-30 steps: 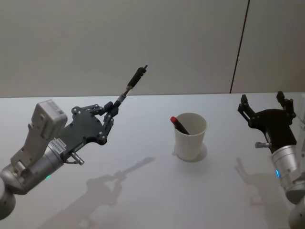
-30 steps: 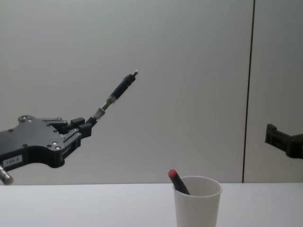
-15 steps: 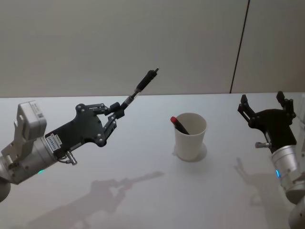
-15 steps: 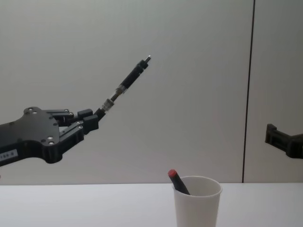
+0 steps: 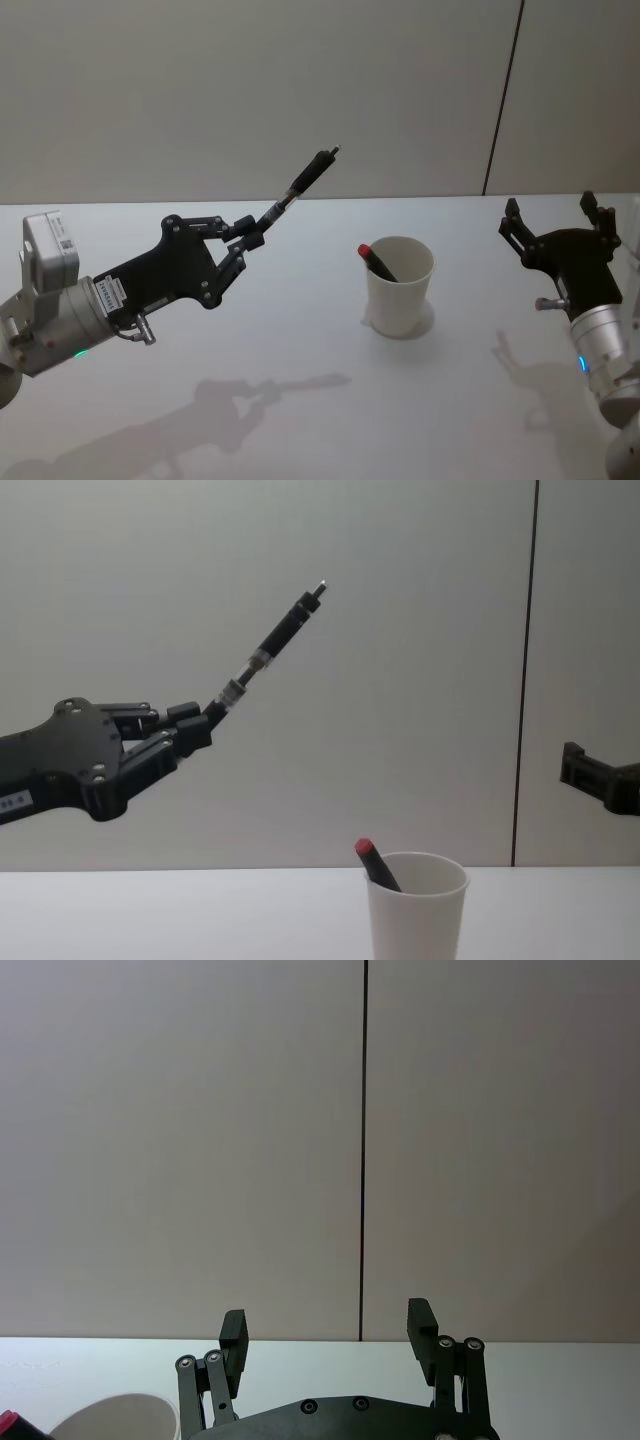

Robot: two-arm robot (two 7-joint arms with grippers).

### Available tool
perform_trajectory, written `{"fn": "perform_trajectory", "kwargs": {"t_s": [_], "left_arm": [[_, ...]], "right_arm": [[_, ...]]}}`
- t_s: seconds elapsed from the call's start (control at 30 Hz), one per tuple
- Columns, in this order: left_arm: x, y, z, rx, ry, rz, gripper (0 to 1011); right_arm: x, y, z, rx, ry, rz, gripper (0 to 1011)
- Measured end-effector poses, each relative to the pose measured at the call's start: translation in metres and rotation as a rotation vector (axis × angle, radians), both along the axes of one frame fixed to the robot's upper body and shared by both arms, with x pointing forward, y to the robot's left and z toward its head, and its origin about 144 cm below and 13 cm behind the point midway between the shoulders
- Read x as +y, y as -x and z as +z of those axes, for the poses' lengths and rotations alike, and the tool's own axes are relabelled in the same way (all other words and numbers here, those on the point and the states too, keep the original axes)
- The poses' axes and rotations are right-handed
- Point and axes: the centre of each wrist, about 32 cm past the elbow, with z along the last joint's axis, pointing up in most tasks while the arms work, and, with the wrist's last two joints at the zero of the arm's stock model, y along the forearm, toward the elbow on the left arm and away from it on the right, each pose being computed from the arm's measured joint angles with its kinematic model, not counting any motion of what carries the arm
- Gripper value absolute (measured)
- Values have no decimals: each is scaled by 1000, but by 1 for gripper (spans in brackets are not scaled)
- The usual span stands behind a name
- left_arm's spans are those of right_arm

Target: Place the pen into the pen holder.

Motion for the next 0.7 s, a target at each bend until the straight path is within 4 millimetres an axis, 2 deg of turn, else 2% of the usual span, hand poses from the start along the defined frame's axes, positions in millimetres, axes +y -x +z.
{"fn": "perform_trajectory", "kwargs": {"t_s": [0.37,0.7], "left_arm": [[2,-4,0,-7,3,-25,126],[3,-5,0,-11,4,-35,126]], "right_arm": [[-1,0,0,-4,1,12,1002],[-5,2,1,-32,0,100,1002]]}}
